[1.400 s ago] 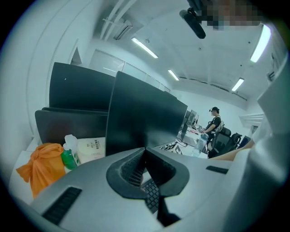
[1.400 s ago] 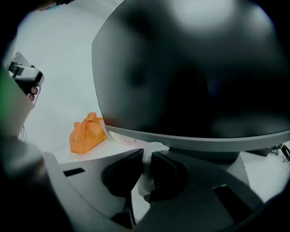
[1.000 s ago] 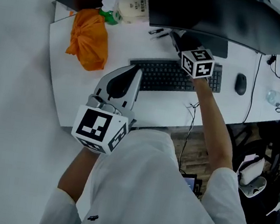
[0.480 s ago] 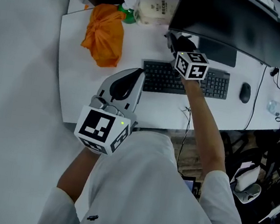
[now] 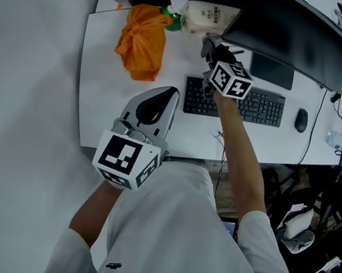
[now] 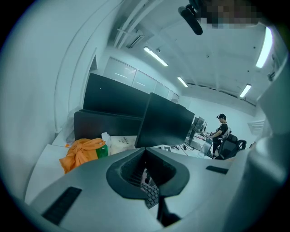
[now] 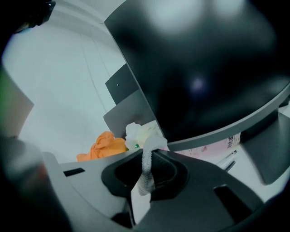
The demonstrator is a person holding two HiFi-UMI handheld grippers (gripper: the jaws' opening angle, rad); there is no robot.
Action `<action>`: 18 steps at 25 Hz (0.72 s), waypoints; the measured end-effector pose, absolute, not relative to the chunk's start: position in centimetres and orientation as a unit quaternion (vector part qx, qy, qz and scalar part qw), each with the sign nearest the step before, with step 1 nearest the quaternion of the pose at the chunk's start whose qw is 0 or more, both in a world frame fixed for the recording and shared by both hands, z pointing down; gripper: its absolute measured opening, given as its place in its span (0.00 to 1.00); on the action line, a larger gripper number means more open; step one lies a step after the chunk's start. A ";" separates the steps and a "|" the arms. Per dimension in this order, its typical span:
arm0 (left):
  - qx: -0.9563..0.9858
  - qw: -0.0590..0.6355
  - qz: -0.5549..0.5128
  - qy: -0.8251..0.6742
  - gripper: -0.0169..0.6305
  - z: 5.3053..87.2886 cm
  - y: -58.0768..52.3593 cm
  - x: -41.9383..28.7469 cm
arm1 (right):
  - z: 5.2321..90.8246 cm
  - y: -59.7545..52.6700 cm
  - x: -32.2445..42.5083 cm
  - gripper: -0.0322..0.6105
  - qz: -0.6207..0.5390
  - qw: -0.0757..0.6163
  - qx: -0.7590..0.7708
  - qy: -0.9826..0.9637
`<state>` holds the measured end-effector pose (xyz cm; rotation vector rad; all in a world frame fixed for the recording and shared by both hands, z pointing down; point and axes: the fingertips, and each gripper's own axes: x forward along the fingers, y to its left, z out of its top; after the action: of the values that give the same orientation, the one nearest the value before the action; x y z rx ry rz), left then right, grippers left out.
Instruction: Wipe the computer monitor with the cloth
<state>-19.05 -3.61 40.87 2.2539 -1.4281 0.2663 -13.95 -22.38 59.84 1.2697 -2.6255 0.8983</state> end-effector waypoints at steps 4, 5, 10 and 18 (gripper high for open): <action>0.818 0.226 0.090 -0.521 0.05 40.5 -3.1 -19.8 | 58.4 -23.2 -13.6 0.11 0.310 0.011 0.446 -0.840; 0.819 0.226 0.088 -0.521 0.05 40.4 -2.9 -19.9 | 58.2 -23.3 -13.4 0.11 0.315 0.004 0.452 -0.835; 0.822 0.220 0.083 -0.519 0.05 39.8 -2.4 -20.1 | 56.9 -23.5 -13.0 0.11 0.335 -0.030 0.471 -0.815; 0.827 0.205 0.072 -0.519 0.05 38.0 -2.2 -20.4 | 52.6 -23.7 -12.3 0.11 0.381 -0.120 0.483 -0.779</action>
<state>-20.44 -2.24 38.03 2.3045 -1.4464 0.2010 -12.32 -23.72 52.56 1.6457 -2.6558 1.2973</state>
